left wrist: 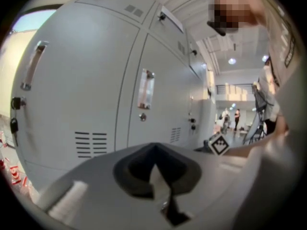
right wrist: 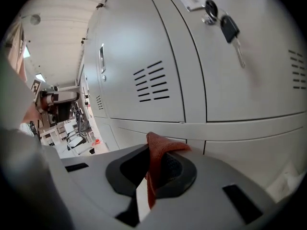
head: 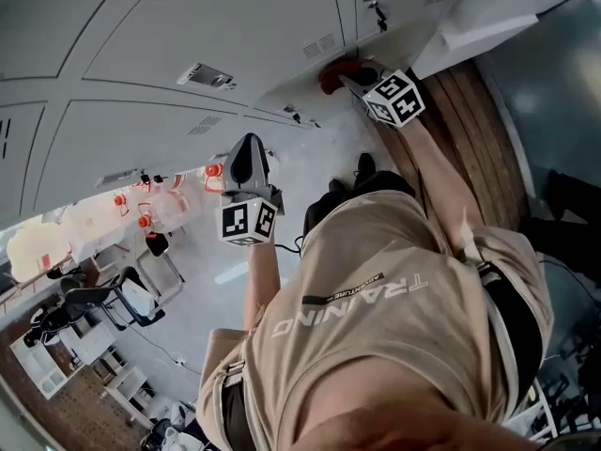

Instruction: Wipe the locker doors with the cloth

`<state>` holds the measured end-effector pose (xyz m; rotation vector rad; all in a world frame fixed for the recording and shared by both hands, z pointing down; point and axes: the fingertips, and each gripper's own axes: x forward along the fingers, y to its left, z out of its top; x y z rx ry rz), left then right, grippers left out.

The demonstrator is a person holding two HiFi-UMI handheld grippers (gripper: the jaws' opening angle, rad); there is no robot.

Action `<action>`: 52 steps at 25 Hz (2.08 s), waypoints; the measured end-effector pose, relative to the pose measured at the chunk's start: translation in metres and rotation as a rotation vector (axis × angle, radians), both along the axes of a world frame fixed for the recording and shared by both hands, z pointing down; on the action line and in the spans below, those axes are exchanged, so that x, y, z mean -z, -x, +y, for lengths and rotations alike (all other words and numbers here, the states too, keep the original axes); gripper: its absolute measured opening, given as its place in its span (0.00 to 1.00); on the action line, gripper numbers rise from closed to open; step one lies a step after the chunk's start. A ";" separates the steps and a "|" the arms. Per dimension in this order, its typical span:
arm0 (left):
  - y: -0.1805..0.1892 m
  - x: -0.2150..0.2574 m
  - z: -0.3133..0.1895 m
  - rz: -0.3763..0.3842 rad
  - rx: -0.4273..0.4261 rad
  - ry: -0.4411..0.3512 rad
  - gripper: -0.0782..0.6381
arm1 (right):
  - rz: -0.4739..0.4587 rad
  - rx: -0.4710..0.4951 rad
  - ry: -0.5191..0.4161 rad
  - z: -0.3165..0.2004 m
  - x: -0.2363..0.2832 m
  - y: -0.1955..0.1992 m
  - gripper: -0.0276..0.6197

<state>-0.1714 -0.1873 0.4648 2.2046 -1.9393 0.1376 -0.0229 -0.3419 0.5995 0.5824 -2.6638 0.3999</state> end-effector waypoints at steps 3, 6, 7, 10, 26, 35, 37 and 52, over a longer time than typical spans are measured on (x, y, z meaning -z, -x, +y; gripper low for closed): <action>0.007 0.007 0.017 0.007 -0.004 -0.014 0.12 | -0.016 -0.027 -0.074 0.025 0.015 0.000 0.09; 0.017 0.012 0.039 0.014 -0.015 -0.020 0.12 | -0.016 -0.042 -0.118 0.063 0.023 0.000 0.09; 0.021 0.013 0.045 0.015 -0.020 -0.021 0.12 | -0.016 -0.040 -0.126 0.077 0.025 0.000 0.09; 0.029 0.013 0.058 0.024 -0.035 -0.037 0.12 | -0.025 -0.041 -0.144 0.117 0.038 0.003 0.09; 0.026 0.049 0.063 0.036 -0.125 -0.239 0.12 | -0.175 -0.260 -0.479 0.179 0.188 -0.015 0.09; 0.029 0.071 0.078 -0.035 -0.080 -0.242 0.12 | -0.243 -0.195 -0.476 0.178 0.212 0.000 0.09; 0.025 0.083 0.077 -0.045 -0.072 -0.258 0.12 | -0.227 -0.170 -0.491 0.176 0.214 -0.002 0.09; -0.007 0.084 0.073 -0.014 -0.071 -0.232 0.12 | -0.287 -0.115 -0.469 0.163 0.225 -0.013 0.09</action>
